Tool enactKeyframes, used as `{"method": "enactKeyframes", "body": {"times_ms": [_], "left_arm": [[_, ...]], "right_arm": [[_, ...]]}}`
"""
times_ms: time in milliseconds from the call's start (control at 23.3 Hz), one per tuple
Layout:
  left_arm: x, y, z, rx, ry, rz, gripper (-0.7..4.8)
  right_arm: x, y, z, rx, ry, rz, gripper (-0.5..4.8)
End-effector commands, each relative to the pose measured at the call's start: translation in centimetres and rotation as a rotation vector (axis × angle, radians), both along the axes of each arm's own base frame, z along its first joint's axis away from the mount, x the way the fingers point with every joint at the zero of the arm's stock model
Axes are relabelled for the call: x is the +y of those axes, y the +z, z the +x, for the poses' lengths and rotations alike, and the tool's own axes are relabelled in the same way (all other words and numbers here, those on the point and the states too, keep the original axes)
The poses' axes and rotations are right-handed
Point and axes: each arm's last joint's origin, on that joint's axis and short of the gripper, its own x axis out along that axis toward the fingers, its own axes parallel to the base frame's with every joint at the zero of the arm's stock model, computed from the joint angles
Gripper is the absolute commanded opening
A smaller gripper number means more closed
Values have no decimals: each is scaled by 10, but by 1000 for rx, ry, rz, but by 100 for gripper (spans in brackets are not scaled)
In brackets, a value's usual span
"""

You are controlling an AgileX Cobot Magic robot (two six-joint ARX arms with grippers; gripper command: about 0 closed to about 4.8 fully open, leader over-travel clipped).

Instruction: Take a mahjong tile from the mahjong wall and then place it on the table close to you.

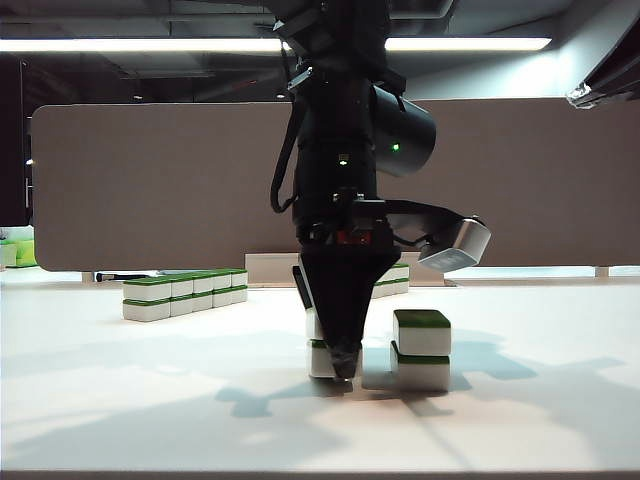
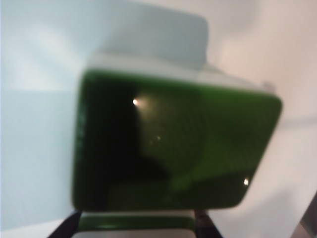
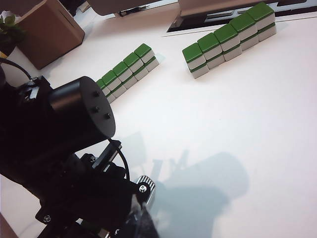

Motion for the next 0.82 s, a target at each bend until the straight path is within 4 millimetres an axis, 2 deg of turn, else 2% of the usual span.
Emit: {"method": "enactKeyframes", "body": {"times_ms": [43, 386, 601, 729, 815], "left_arm": [[-1, -2, 0, 10, 3, -1, 259], [-7, -3, 5, -51, 9, -64, 259], [-5, -2, 3, -28, 8, -40, 262], [-4, -2, 2, -16, 12, -27, 318], [-4, -2, 2, -15, 32, -23, 320]], "right_arm": [[0, 4, 0, -24, 6, -1, -1], [0, 4, 0, -24, 7, 0, -1], [0, 4, 0, -24, 6, -1, -1], [0, 4, 0, -24, 5, -1, -1], [0, 4, 0, -24, 4, -2, -1]]}}
